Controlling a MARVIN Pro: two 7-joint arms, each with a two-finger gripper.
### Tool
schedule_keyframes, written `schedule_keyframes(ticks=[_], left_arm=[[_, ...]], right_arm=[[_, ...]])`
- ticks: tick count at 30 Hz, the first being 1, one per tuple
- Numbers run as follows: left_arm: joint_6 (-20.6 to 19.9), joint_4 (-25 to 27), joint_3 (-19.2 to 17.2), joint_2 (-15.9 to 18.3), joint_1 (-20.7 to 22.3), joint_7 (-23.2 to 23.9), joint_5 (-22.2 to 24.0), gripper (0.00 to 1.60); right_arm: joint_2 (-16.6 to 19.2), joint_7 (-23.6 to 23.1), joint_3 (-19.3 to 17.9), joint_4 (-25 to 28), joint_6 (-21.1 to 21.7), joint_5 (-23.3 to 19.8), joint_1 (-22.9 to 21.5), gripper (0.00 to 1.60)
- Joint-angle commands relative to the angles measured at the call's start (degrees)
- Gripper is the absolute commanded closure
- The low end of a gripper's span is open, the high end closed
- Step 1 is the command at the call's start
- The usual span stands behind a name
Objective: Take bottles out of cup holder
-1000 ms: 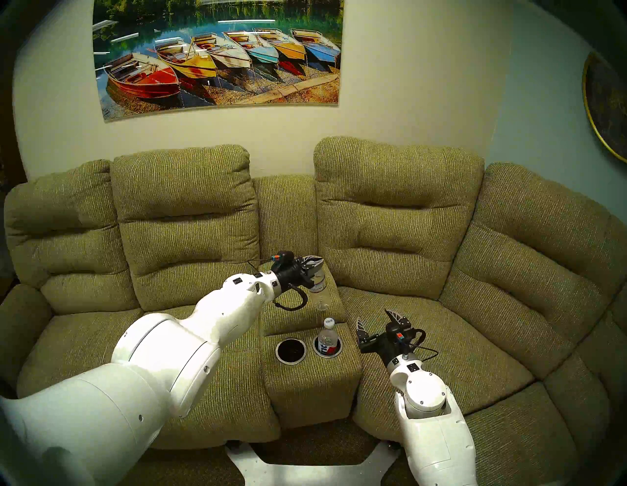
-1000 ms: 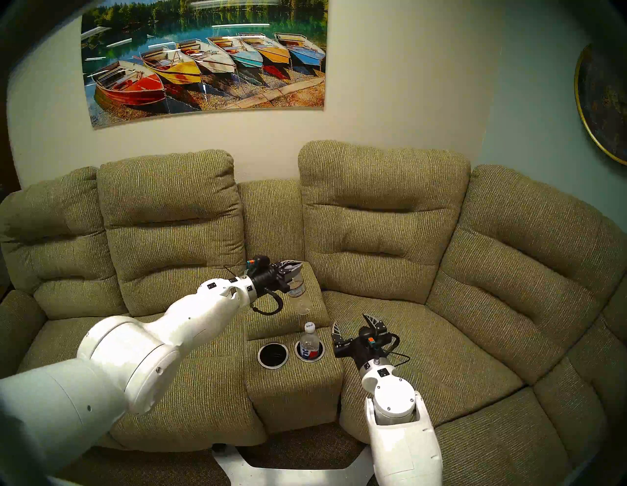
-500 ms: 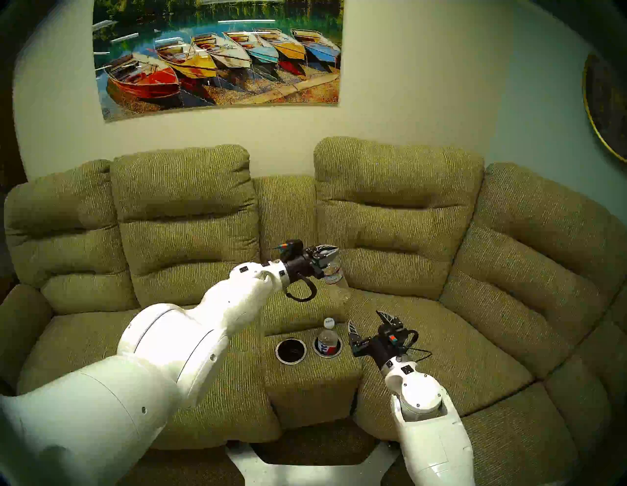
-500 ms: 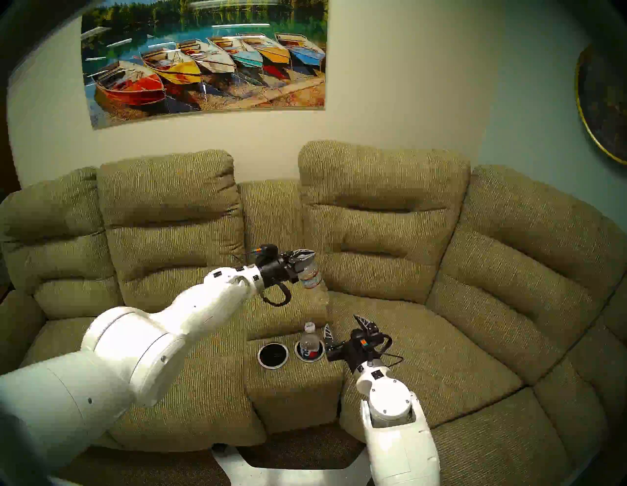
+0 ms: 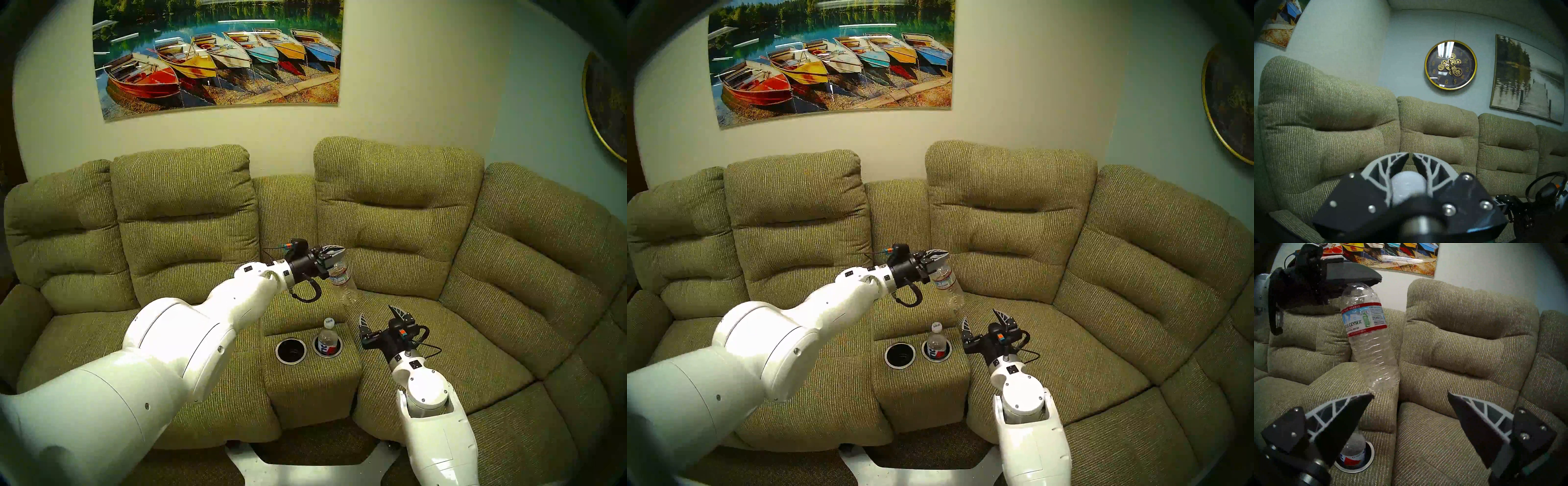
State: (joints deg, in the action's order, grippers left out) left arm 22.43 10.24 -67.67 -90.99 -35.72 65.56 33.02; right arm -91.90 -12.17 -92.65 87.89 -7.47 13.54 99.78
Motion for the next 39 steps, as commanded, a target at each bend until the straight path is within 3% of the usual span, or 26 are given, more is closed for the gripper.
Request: schedule_keyframes(ticks=[1,13,18,28,39], left_arm=[[-1.1,0.3,-0.7,-1.9,2.2,2.2,1.0,1.60],[-2.4,0.0,-1.6,-1.9,1.7,7.2,1.4,1.60],[-2.3,-0.8,-1.7,-1.8,1.2,7.5,1.1,1.60],[-2.5,-1.7,-2.1,-2.2,1.2,8.6,1.2,1.60],[-3.6,-1.7,-2.7,-3.5,1.2,11.9,1.4,1.60]], right_arm=[[0.0,-1.2,2.0,-1.6,-0.7,0.6,-2.4,0.00],[0.2,-0.8,2.5,-7.3,-2.2,3.2,-8.3,0.00],[0.5,0.3,2.5,-6.3,-2.7,5.0,-8.5,0.00],[0.2,-0.4,2.0,-5.3,-2.9,4.2,-8.2,0.00],[0.1,-0.5,2.6,-8.4,-3.1,4.6,-10.8,0.00]])
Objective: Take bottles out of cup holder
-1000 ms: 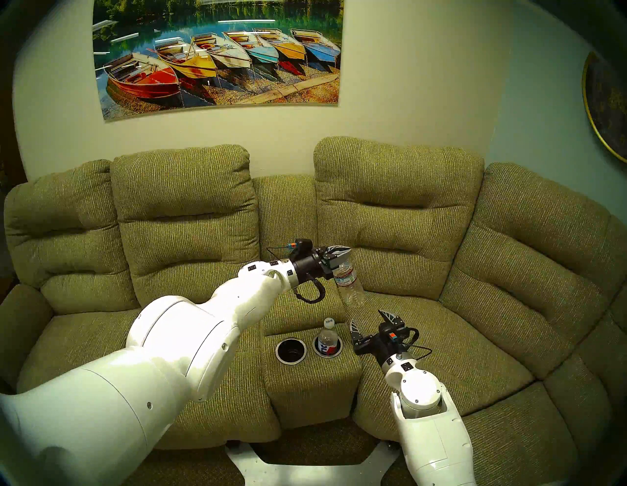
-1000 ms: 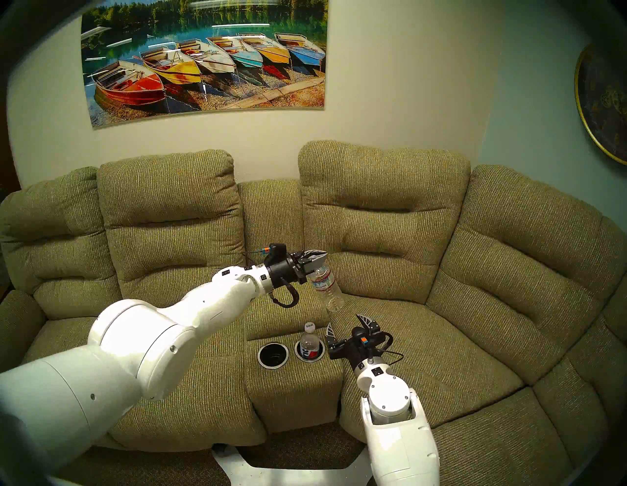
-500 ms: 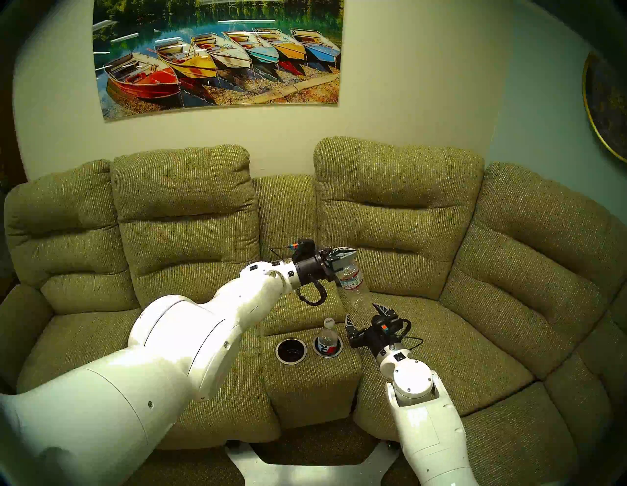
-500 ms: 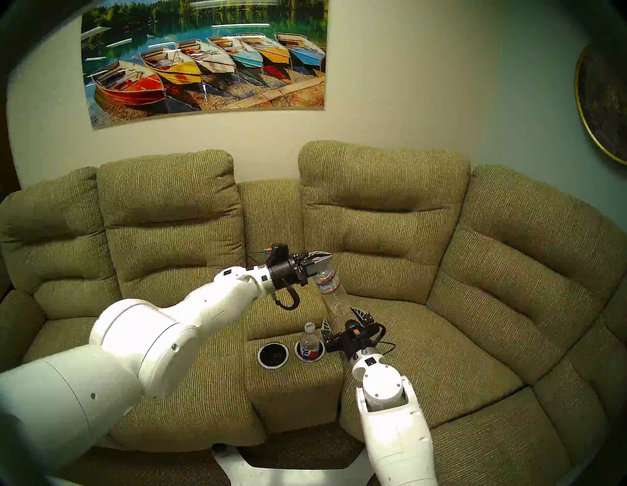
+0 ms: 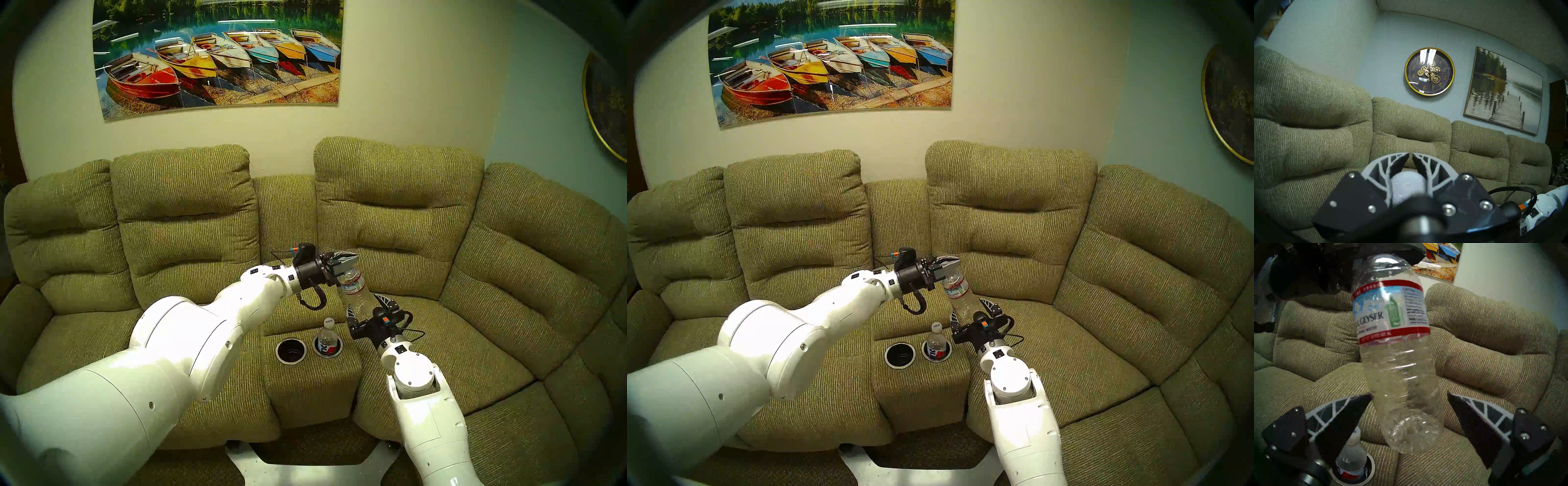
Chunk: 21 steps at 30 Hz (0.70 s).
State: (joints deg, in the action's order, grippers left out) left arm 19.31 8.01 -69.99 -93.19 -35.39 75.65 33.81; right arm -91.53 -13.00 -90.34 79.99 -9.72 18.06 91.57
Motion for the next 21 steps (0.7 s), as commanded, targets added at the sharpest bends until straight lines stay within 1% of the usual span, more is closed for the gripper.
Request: schedule_keyframes(ticks=[1,5,13,15,16,17,18,19,20,21], left_arm=[[-0.5,0.5,-0.4,-1.3,0.9,1.8,0.6,1.60],[-0.8,0.2,-0.5,-1.4,0.6,2.8,0.4,1.60],[-0.3,-0.3,-0.1,-1.5,0.2,2.6,-0.2,1.60],[0.0,-0.4,0.1,-1.4,0.2,2.2,-0.6,1.60],[0.2,-0.5,0.2,-1.4,0.1,1.9,-0.7,1.60],[0.2,-0.5,0.2,-1.4,0.1,1.8,-0.7,1.60],[0.2,-0.5,0.2,-1.4,0.1,1.8,-0.7,1.60],[0.3,-0.6,0.2,-1.4,0.1,1.7,-0.8,1.60],[0.4,-0.6,0.2,-1.4,0.1,1.5,-0.8,1.60],[0.8,-0.6,0.2,-1.4,0.0,1.2,-0.8,1.60]], right_arm=[[-0.2,0.3,0.3,-0.5,-0.9,0.1,-2.5,0.00],[-0.2,0.4,0.3,-1.3,-1.3,0.2,-3.6,0.00],[-0.2,0.9,0.4,-1.3,-1.7,0.4,-4.0,0.00],[-0.1,1.8,0.6,-1.4,-1.9,1.2,-4.1,0.00],[-0.1,1.7,0.6,-1.4,-2.0,1.0,-4.1,0.40],[-0.2,1.8,0.6,-1.4,-2.0,1.0,-4.1,1.05],[-0.2,1.8,0.6,-1.4,-2.0,1.0,-4.1,1.05],[-0.2,1.8,0.6,-1.4,-1.9,1.2,-4.1,1.47],[-0.2,1.8,0.6,-1.3,-1.9,1.3,-4.1,1.60],[-0.2,1.8,0.6,-1.3,-1.8,1.4,-4.1,1.60]])
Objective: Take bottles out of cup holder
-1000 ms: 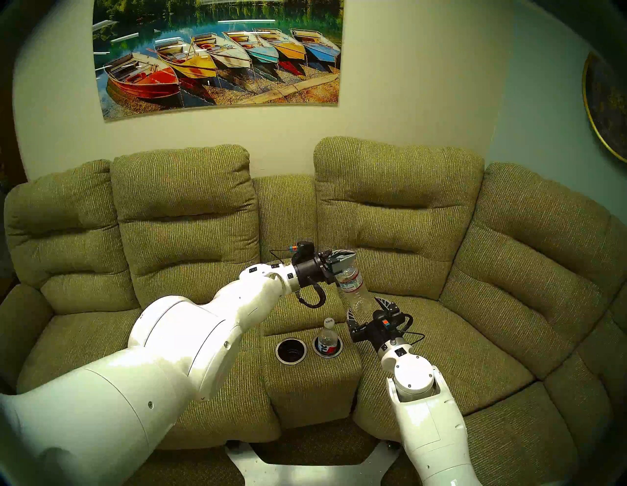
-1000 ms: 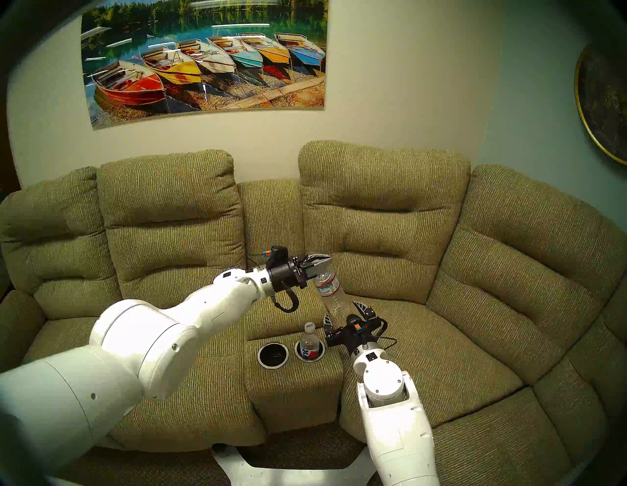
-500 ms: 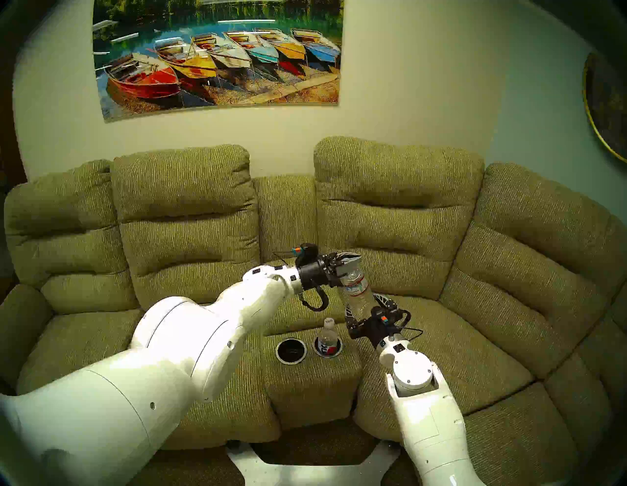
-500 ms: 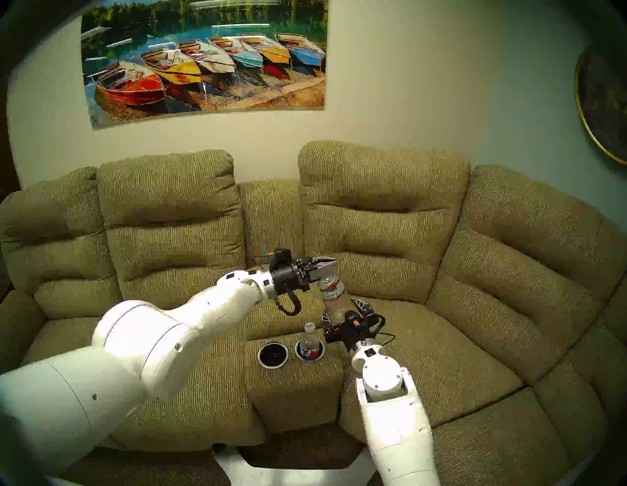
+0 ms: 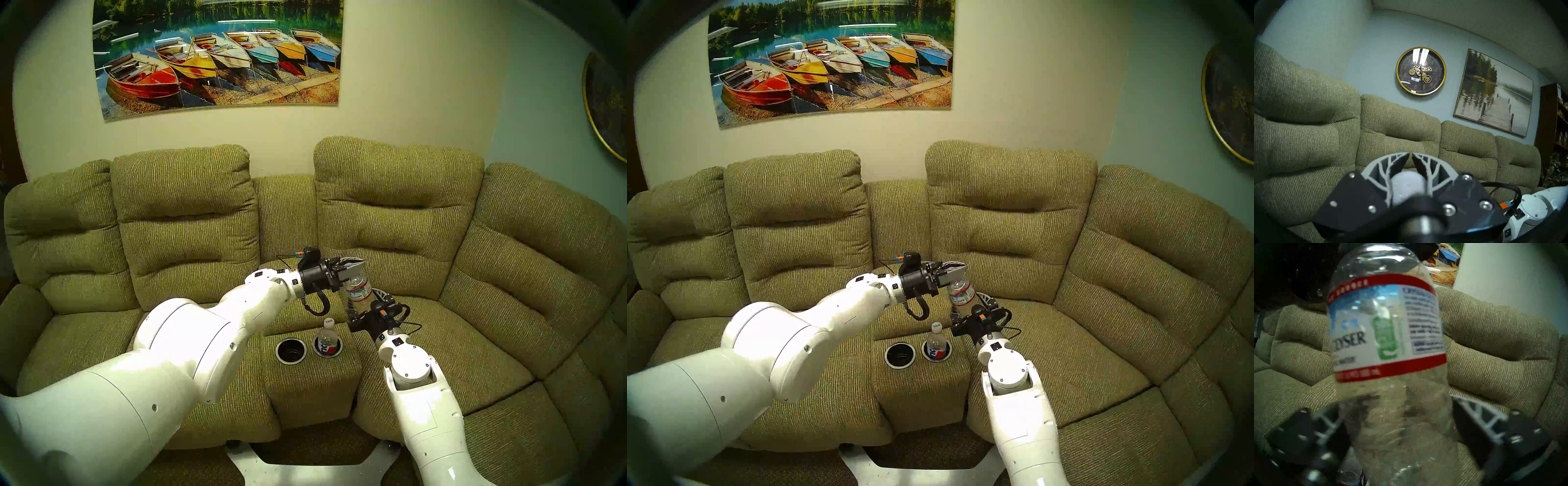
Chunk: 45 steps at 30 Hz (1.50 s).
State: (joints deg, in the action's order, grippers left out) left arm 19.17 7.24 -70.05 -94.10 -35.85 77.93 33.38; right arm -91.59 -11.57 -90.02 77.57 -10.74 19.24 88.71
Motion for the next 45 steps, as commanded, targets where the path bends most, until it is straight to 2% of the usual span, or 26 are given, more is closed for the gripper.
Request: schedule_keyframes(ticks=[1,2,3,4,5,6,11,18,22,34,45], left_arm=[[1.2,0.0,0.1,-0.5,0.5,-1.6,-0.2,1.60],[1.3,0.0,0.2,-0.5,0.5,-1.8,-0.3,1.46],[1.3,0.0,0.2,-0.5,0.5,-1.8,-0.3,1.46],[1.5,0.0,0.3,-0.4,0.6,-2.2,-0.4,1.05],[1.4,-0.1,0.2,-0.5,0.7,-2.7,-0.3,0.28],[1.4,-0.1,0.2,-0.4,0.7,-2.8,-0.3,0.00],[2.2,0.0,-0.4,0.0,0.9,-4.7,0.1,0.00],[7.2,0.1,1.0,1.4,0.8,-9.7,-1.9,0.00],[9.4,0.2,1.6,2.3,0.2,-10.9,-2.9,0.00],[12.1,-1.0,1.1,6.0,-4.0,-8.8,-3.4,0.00],[12.8,-1.5,0.1,8.7,-6.7,-7.5,-3.2,0.00]], right_arm=[[-0.1,0.4,0.2,1.1,-0.7,0.4,-1.3,1.60],[-0.1,0.4,0.2,1.1,-0.7,0.5,-1.2,1.60],[-0.1,0.4,0.2,1.1,-0.7,0.5,-1.2,1.60],[-0.1,0.3,0.2,1.2,-0.6,0.6,-1.2,1.60],[-0.1,0.3,0.2,1.1,-0.6,0.7,-1.2,1.60],[-0.1,0.3,0.2,1.1,-0.6,0.7,-1.2,1.60],[0.0,0.1,0.0,0.8,-0.5,0.9,-1.1,1.60],[-0.2,0.8,-0.9,-0.1,1.0,0.6,-1.0,1.60],[0.0,1.3,-2.4,-2.3,1.8,0.1,-2.0,1.60],[1.6,2.5,-6.4,-15.2,5.0,-1.0,-9.6,1.60],[2.8,3.9,-6.4,-24.5,7.2,-0.8,-15.6,1.60]])
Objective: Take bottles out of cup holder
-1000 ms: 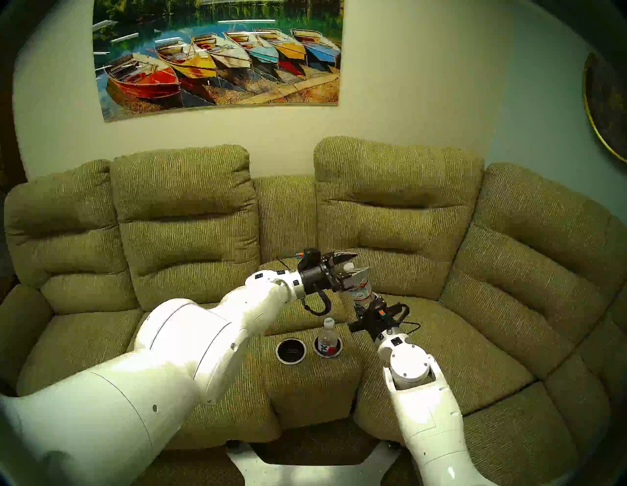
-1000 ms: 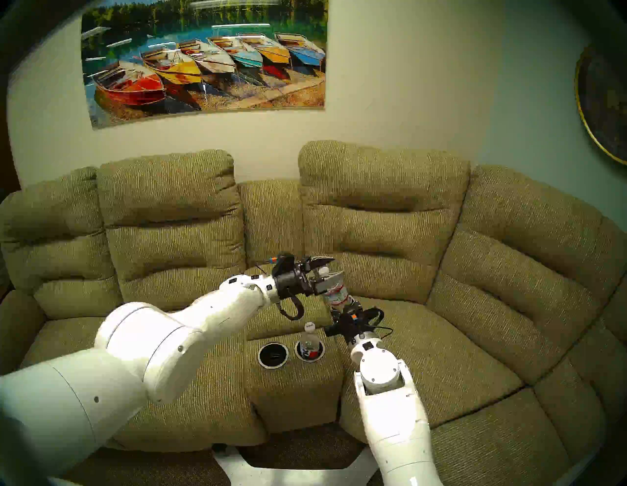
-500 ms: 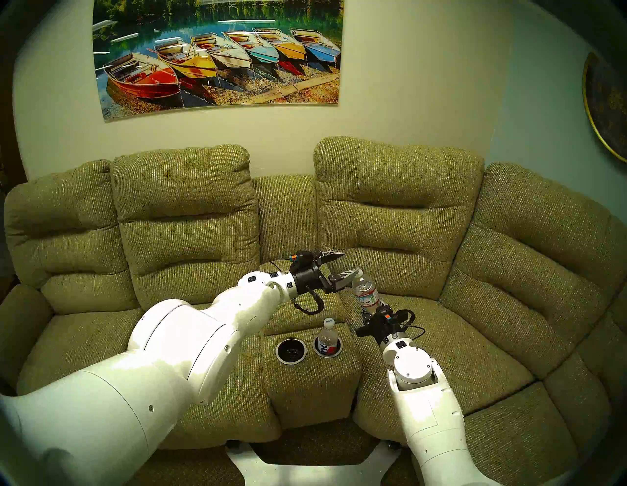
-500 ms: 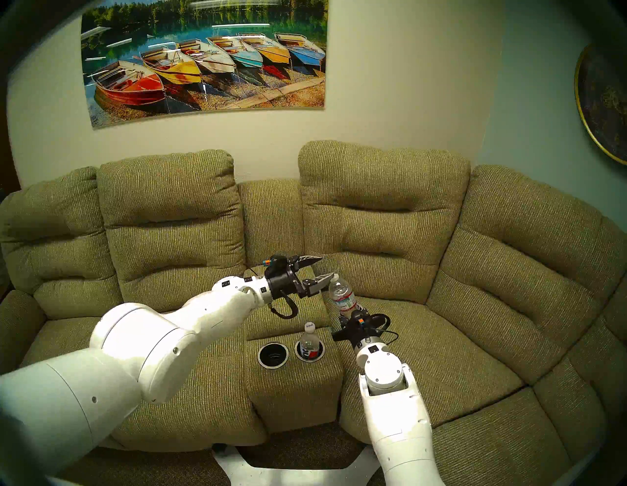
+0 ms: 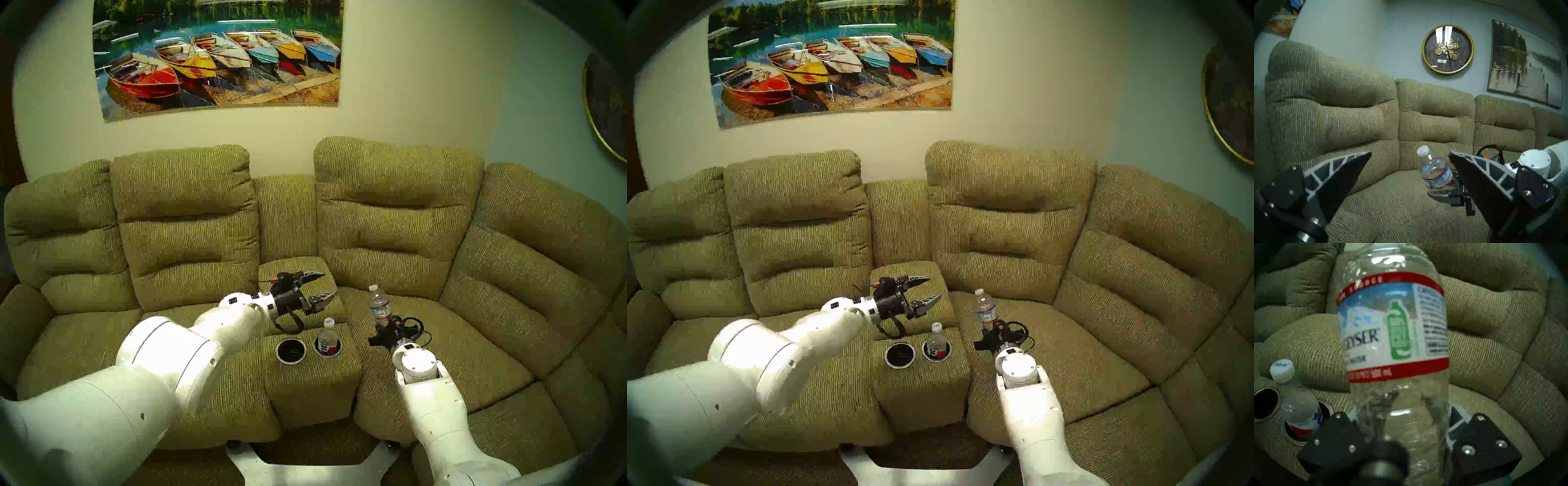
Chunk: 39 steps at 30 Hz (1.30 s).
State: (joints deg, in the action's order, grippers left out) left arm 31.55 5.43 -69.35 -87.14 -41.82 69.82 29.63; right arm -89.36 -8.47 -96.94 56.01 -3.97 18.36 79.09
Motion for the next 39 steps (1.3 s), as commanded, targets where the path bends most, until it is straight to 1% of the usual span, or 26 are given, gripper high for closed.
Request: schedule_keyframes(ticks=[1,6,10,16,17,18,19,20,30,34,35,36,37,38,39], left_arm=[[0.4,0.3,-0.7,1.9,-1.0,0.7,0.6,0.00],[0.7,0.4,-1.0,2.4,-1.9,1.3,0.6,0.00],[0.7,0.6,-1.4,2.5,-2.3,1.7,0.7,0.00],[0.8,0.8,-1.9,2.7,-2.9,2.3,0.8,0.00],[0.8,0.7,-2.0,2.8,-2.9,2.4,0.9,0.00],[0.9,0.8,-2.1,2.8,-3.0,2.5,0.9,0.00],[0.9,0.8,-2.1,2.9,-3.0,2.5,0.9,0.00],[0.9,0.8,-2.2,2.9,-3.0,2.6,0.9,0.00],[1.0,0.8,-2.8,3.1,-3.1,3.0,0.9,0.00],[1.0,0.7,-2.9,3.1,-3.3,2.9,0.9,0.00],[1.0,0.7,-2.9,3.1,-3.3,2.9,0.8,0.00],[1.0,0.7,-2.9,3.1,-3.3,2.8,0.8,0.00],[1.0,0.6,-2.9,3.1,-3.4,2.8,0.8,0.00],[1.0,0.6,-2.9,3.1,-3.4,2.8,0.8,0.00],[1.0,0.6,-2.9,3.1,-3.4,2.8,0.8,0.00]], right_arm=[[0.7,1.0,0.6,-3.6,0.7,0.1,-6.5,1.60],[0.8,1.6,1.0,-7.1,2.0,0.1,-9.5,1.60],[0.9,2.0,1.2,-8.4,3.1,0.0,-11.1,1.60],[0.7,2.5,1.6,-12.3,4.8,-0.1,-15.0,1.60],[0.6,2.7,1.6,-12.1,4.8,-0.2,-14.8,1.60],[0.6,2.8,1.6,-13.5,5.2,-0.2,-16.1,1.60],[0.6,3.0,1.7,-13.2,5.2,-0.3,-15.7,1.60],[0.7,3.1,1.7,-14.4,5.5,-0.3,-16.8,1.60],[0.7,4.2,1.9,-21.4,6.9,-0.4,-22.3,1.60],[0.6,5.2,1.9,-22.4,6.9,-0.5,-23.8,1.60],[0.5,5.7,1.8,-22.9,6.8,-0.5,-24.5,1.50],[0.5,6.0,1.9,-23.4,6.7,-0.4,-25.1,0.94],[0.5,6.2,1.9,-23.6,6.5,-0.4,-25.4,0.62],[0.5,6.5,1.9,-24.4,6.4,-0.5,-26.1,0.00],[0.5,6.9,1.9,-24.7,6.2,-0.3,-26.4,0.00]])
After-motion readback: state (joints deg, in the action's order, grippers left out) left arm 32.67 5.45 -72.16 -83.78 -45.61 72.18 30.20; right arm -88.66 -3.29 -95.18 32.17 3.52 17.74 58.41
